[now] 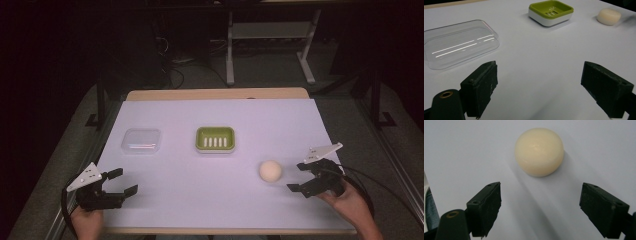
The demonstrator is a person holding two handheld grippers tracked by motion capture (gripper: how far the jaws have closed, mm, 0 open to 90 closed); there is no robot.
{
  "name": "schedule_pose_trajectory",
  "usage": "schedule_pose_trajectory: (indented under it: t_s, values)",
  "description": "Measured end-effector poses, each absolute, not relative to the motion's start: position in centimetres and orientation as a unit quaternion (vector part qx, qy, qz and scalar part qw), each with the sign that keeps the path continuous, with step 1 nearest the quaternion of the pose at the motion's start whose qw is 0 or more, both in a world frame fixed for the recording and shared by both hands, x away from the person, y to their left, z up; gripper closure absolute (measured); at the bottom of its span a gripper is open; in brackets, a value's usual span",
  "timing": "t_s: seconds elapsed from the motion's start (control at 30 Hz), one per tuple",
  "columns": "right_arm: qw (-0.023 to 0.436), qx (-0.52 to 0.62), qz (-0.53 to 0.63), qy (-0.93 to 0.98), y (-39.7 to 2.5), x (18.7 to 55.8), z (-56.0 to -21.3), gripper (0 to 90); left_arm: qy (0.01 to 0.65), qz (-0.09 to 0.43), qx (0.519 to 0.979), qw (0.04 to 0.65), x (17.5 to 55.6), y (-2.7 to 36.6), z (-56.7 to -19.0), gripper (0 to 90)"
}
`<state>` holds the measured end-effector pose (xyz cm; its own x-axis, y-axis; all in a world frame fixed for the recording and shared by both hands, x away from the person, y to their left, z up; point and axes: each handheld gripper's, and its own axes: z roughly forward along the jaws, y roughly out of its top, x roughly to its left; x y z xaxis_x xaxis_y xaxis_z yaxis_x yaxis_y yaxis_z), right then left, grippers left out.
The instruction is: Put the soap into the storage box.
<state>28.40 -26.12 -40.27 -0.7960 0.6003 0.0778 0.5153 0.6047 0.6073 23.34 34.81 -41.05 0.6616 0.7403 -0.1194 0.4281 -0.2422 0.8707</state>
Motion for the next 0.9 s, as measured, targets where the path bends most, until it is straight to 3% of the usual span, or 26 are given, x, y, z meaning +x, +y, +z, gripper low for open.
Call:
schedule_pose_trajectory:
  t_s: [0.9]
  values:
    - [0.054,0.292,0.283,0.912,-22.0,32.2,-39.8,16.3,0.373,0.161,0.774,0.486,23.4,35.0,-40.9,13.2]
